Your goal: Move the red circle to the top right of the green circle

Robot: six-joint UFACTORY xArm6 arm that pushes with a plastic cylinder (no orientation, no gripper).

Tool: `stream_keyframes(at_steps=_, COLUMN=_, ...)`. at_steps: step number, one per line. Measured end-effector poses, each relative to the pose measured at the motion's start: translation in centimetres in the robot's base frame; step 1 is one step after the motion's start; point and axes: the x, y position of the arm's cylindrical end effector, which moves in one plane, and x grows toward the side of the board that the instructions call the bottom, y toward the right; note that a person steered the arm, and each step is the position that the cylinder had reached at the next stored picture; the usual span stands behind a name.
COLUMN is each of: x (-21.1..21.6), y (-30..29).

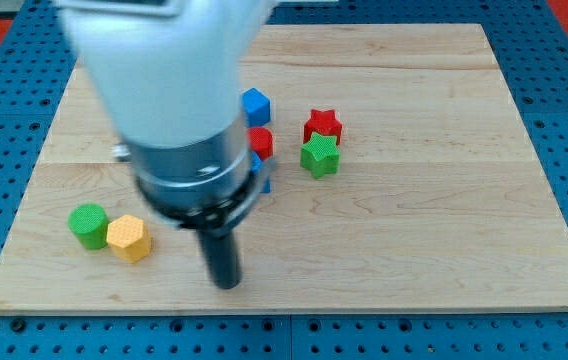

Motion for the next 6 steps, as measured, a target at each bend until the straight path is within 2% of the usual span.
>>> stream_keyframes(at_steps=1, x=-2.7, y=4.8)
stream_keyframes(at_steps=2, x=-6.9, y=6.5)
stream_keyframes(at_steps=4, x=-14.6, y=3.0)
stream_keyframes(at_steps=6, x=-16.1, y=3.0)
